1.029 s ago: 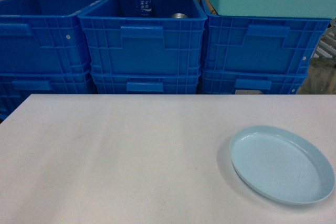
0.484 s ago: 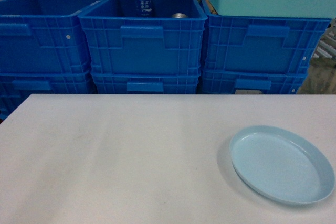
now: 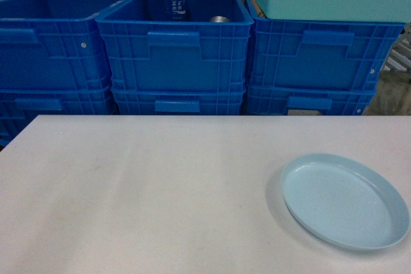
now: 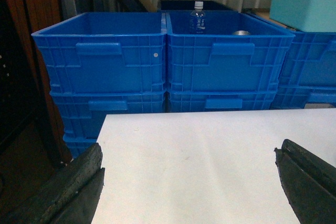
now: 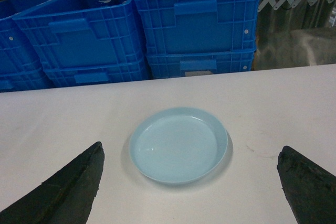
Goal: Place blue tray on left shelf second layer neatly
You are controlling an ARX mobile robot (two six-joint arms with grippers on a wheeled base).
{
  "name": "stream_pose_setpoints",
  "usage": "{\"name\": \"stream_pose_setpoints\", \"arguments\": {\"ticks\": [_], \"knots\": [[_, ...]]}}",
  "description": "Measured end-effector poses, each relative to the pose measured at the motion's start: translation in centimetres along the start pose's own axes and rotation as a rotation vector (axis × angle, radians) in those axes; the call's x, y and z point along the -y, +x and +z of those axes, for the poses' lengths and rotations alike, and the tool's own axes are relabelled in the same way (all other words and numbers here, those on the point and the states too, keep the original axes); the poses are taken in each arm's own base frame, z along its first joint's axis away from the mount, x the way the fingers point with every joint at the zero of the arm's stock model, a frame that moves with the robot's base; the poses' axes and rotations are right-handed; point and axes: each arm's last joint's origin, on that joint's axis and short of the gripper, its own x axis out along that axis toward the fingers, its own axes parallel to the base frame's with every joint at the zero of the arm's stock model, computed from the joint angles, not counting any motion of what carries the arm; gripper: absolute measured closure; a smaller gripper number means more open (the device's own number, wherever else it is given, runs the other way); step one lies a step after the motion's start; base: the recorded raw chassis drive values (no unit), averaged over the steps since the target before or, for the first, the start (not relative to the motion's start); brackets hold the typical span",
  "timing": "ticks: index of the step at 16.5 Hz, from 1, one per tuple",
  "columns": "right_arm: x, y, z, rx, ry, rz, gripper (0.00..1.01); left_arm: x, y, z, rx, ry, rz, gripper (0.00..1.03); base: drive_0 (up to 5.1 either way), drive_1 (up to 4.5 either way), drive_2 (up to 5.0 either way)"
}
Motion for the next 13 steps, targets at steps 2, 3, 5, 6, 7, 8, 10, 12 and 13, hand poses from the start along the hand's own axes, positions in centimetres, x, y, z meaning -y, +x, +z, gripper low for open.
{"name": "stream_pose_setpoints", "arguments": {"ticks": [2,3,5,6,7,8,10,12,13], "knots": [[0.0,0.0,0.0,0.0,0.0,0.0,0.03,0.0,0.0,0.0,0.0,0.0,0.0,0.05,0.0,0.0,0.0],[0.0,0.0,0.0,0.0,0.0,0.0,0.03,0.0,0.0,0.0,0.0,0.0,0.0,0.05,0.0,0.0,0.0],[0.0,0.0,0.0,0.0,0.0,0.0,0.03,0.0,0.0,0.0,0.0,0.0,0.0,0.05,0.0,0.0,0.0],[0.0,0.0,0.0,0.0,0.0,0.0,0.03,0.0,0.0,0.0,0.0,0.0,0.0,0.05,0.0,0.0,0.0],[0.0,0.0,0.0,0.0,0.0,0.0,0.03,0.0,0.0,0.0,0.0,0.0,0.0,0.05,0.0,0.0,0.0],[-0.1,-0.1,0.0,-0.054,0.019,-0.069,0.03,0.0,0.0,0.0,0.0,0.0,0.0,0.05,0.0,0.0,0.0],[0.3,0.5,-0.2,-0.149,0.046,-0.199,0.03,0.0,0.0,0.0,0.0,0.0,-0.002,0.05,0.0,0.0,0.0],[1.3,1.2,0.7,-0.151,0.095,-0.263,0.03,0.0,0.0,0.0,-0.002,0.0,0.0,0.05,0.0,0.0,0.0],[1.2,2.0,1.6,-0.156,0.119,-0.211,0.03,0.0,0.0,0.0,-0.002,0.0,0.002,0.05,0.0,0.0,0.0]]}}
